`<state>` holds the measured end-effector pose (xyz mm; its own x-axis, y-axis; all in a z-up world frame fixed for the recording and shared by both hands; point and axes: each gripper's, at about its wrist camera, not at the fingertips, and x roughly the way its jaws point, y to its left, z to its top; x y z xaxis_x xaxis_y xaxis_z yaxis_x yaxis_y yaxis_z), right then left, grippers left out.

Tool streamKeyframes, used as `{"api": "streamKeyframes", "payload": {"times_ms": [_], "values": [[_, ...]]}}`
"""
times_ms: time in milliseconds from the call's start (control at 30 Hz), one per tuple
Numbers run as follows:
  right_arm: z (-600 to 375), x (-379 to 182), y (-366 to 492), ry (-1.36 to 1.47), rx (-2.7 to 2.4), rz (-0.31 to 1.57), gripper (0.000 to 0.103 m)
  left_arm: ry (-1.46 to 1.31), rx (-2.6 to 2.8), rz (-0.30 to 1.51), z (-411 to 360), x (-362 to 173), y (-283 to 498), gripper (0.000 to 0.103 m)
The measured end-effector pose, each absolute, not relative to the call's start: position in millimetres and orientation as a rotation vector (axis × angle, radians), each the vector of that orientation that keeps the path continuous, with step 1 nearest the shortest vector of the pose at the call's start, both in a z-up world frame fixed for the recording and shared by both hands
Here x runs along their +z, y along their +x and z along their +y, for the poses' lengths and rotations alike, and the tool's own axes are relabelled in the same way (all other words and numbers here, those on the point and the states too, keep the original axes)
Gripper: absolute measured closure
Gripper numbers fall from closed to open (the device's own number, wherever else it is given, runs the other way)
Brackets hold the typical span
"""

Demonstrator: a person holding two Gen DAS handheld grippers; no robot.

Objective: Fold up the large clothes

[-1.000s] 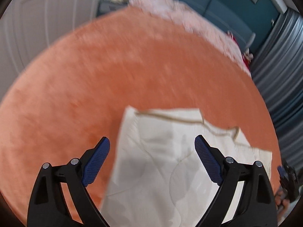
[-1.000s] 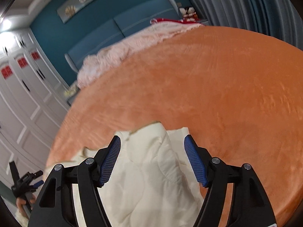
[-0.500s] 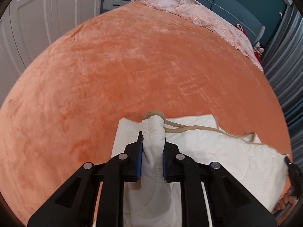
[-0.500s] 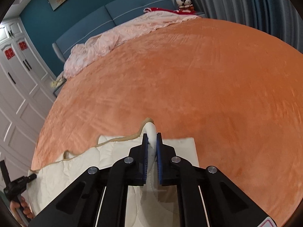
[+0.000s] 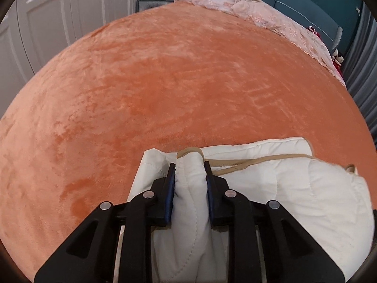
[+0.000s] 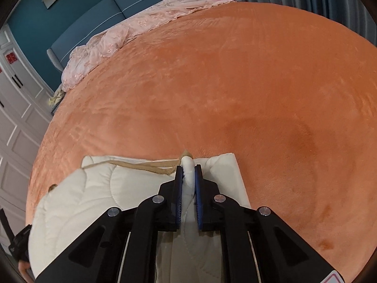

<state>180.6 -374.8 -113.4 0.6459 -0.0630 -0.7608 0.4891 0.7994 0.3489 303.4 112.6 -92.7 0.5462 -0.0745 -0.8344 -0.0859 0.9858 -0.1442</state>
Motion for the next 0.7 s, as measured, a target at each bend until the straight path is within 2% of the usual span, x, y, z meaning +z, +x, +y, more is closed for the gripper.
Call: {"api": "streamKeyframes", "payload": {"times_ms": [700], "values": [[-368.2,-123.2,183.9,0.534,-0.339,0.773,0.092,-0.135,0.038,0.927,104.8,-101.4,300.3,0.076]]}}
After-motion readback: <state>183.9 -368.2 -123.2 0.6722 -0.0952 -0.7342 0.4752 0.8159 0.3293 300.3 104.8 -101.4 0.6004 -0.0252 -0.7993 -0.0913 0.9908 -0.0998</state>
